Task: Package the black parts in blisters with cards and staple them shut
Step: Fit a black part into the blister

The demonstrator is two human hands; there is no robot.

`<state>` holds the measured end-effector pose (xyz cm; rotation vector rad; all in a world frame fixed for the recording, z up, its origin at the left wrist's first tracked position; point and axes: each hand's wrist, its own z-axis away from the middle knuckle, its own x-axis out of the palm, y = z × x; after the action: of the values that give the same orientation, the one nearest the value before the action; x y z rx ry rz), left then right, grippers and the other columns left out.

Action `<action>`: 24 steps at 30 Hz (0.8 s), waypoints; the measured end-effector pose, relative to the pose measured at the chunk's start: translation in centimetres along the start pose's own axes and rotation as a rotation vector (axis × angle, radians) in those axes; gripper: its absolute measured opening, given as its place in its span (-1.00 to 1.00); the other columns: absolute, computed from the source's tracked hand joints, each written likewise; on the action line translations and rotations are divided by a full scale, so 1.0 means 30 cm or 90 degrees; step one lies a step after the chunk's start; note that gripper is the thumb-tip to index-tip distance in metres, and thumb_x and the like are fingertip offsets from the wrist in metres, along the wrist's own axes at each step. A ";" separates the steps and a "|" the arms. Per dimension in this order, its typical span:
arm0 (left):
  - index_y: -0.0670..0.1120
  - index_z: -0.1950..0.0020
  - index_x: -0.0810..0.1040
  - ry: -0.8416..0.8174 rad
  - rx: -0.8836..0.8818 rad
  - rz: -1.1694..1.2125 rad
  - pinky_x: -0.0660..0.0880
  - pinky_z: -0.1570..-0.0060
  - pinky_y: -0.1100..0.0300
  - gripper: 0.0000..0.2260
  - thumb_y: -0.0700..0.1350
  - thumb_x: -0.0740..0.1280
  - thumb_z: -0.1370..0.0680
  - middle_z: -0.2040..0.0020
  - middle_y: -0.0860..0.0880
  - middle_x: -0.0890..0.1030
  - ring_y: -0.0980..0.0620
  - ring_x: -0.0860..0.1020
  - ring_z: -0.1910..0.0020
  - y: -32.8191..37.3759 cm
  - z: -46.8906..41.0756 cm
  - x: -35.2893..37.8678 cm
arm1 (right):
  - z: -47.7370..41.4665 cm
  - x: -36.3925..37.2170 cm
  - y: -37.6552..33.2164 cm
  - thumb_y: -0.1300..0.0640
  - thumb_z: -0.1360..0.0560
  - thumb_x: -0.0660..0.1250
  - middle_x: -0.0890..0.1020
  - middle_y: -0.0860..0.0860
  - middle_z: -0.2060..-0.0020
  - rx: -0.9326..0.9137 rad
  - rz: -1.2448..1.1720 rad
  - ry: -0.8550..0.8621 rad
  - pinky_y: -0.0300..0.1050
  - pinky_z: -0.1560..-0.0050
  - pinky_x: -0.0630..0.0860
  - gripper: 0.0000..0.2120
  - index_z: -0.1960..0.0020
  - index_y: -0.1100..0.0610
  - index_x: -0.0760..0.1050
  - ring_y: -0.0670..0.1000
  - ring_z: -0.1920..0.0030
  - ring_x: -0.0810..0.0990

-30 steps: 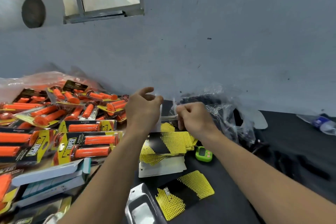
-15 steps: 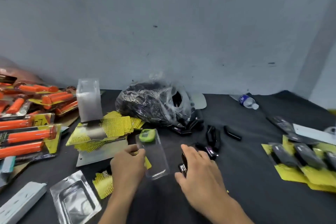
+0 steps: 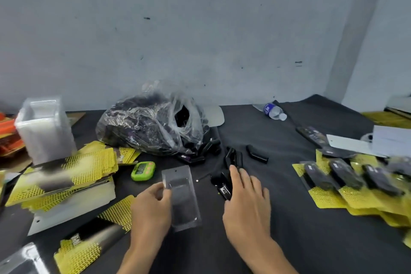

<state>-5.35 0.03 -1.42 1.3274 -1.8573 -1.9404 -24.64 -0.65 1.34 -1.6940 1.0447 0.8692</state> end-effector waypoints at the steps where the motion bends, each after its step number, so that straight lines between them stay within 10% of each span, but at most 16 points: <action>1: -0.07 -0.19 0.72 -0.003 0.009 -0.013 0.37 0.31 0.44 -0.76 -0.10 0.38 -0.57 0.28 0.26 0.59 0.34 0.54 0.29 0.003 0.005 0.003 | 0.014 0.004 -0.021 0.08 -0.55 0.41 0.35 -0.06 -0.56 -0.046 -0.047 0.038 -0.05 -0.50 0.28 -0.22 -0.66 0.01 0.12 0.02 -0.52 0.32; 4: -0.07 -0.22 0.71 -0.001 0.033 -0.045 0.37 0.30 0.39 -0.76 -0.10 0.37 -0.59 0.05 0.04 0.75 0.28 0.52 0.29 0.007 0.010 0.005 | 0.063 0.041 -0.102 0.13 -0.37 0.59 0.64 -0.01 -0.30 -0.183 -0.206 0.133 -0.09 -0.32 0.53 -0.39 -0.40 0.12 0.56 0.02 -0.29 0.61; 8: -0.05 -0.21 0.73 -0.018 0.033 -0.041 0.38 0.27 0.33 -0.77 -0.15 0.36 -0.60 0.18 0.03 0.71 0.23 0.53 0.32 0.004 0.035 -0.011 | 0.072 0.092 -0.163 0.04 -0.57 0.37 0.47 -0.14 -0.48 -0.115 -0.337 -0.001 -0.39 -0.43 0.22 -0.38 -0.60 -0.02 0.30 -0.11 -0.46 0.42; 11: -0.02 -0.19 0.71 -0.041 0.051 -0.026 0.39 0.42 0.38 -0.77 -0.17 0.33 -0.61 0.45 0.13 0.62 0.24 0.57 0.39 0.012 0.059 -0.019 | 0.047 0.109 -0.140 0.15 -0.59 0.31 0.65 -0.10 -0.26 0.042 -0.451 -0.093 -0.34 -0.22 0.45 -0.42 -0.58 -0.11 0.31 -0.13 -0.16 0.63; 24: 0.06 -0.38 0.61 -0.055 0.135 0.055 0.53 0.25 0.27 -0.70 -0.14 0.29 -0.67 0.18 0.04 0.73 0.17 0.59 0.31 0.009 0.100 -0.032 | 0.022 0.143 -0.097 0.21 -0.55 0.38 0.75 0.00 0.15 0.155 -0.601 -0.066 -0.06 0.01 0.68 -0.79 -0.14 0.11 0.70 -0.04 0.15 0.73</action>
<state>-6.88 2.78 -1.18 1.2115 -2.1746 -1.8278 -20.36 -0.53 -1.68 -1.6420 0.1815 0.1922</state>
